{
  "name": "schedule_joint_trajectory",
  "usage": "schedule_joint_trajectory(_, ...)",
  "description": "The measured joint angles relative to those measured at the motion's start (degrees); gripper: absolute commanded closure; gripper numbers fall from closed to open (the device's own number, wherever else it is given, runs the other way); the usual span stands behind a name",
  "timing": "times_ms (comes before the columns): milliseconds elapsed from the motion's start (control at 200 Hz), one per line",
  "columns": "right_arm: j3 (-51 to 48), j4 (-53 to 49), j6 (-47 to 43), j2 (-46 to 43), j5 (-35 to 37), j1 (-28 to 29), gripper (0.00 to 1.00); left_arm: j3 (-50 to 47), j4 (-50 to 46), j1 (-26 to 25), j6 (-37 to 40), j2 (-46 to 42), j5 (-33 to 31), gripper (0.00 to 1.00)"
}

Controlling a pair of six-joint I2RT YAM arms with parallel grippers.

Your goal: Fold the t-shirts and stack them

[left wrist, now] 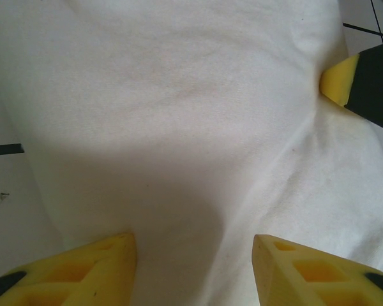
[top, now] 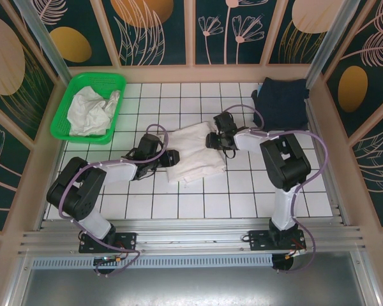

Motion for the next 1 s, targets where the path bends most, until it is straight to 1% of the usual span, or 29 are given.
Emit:
schedule_joint_trajectory(80,1.31,-0.02,-0.11,1.01,-0.07,0.15,0.66,0.0,0.0,0.0,-0.02,0.0,-0.02,0.49)
schedule_joint_trajectory(160,2.91,0.07,-0.39,2.12,-0.35,0.66,0.7,0.0,-0.04,0.0,0.0,-0.04,-0.04,0.49)
schedule_joint_trajectory(250,4.11,0.52,-0.76,3.02,-0.81,1.57,0.79,0.0,-0.57,0.0,0.2,-0.74,-0.48,0.49)
schedule_joint_trajectory(345,4.72,0.0,-1.79,3.04,-0.55,2.08,0.93,0.0,-1.11,0.0,0.61,-1.92,-0.92,0.48)
schedule_joint_trajectory(410,5.03,-0.68,-2.84,2.95,-0.22,1.88,1.0,0.0,-1.49,0.0,0.94,-2.8,-1.11,0.48)
schedule_joint_trajectory(636,5.11,-4.68,-6.47,-1.44,3.78,-1.84,1.0,0.5,-3.52,0.0,2.29,-5.62,-2.67,0.47)
schedule_joint_trajectory(726,8.63,-9.4,-10.29,-2.86,9.68,-3.61,1.0,0.63,-6.69,0.0,3.72,-8.5,-4.7,0.46)
schedule_joint_trajectory(871,17.29,-12.92,-15.47,-3.43,17.94,-6.82,1.0,0.63,-8.31,0.0,5.44,-14.58,-8.02,0.44)
schedule_joint_trajectory(1001,25.62,-15.15,-20.41,-2.97,26.27,-9.25,1.0,0.63,-9.29,0.07,6.54,-16.59,-10.12,0.44)
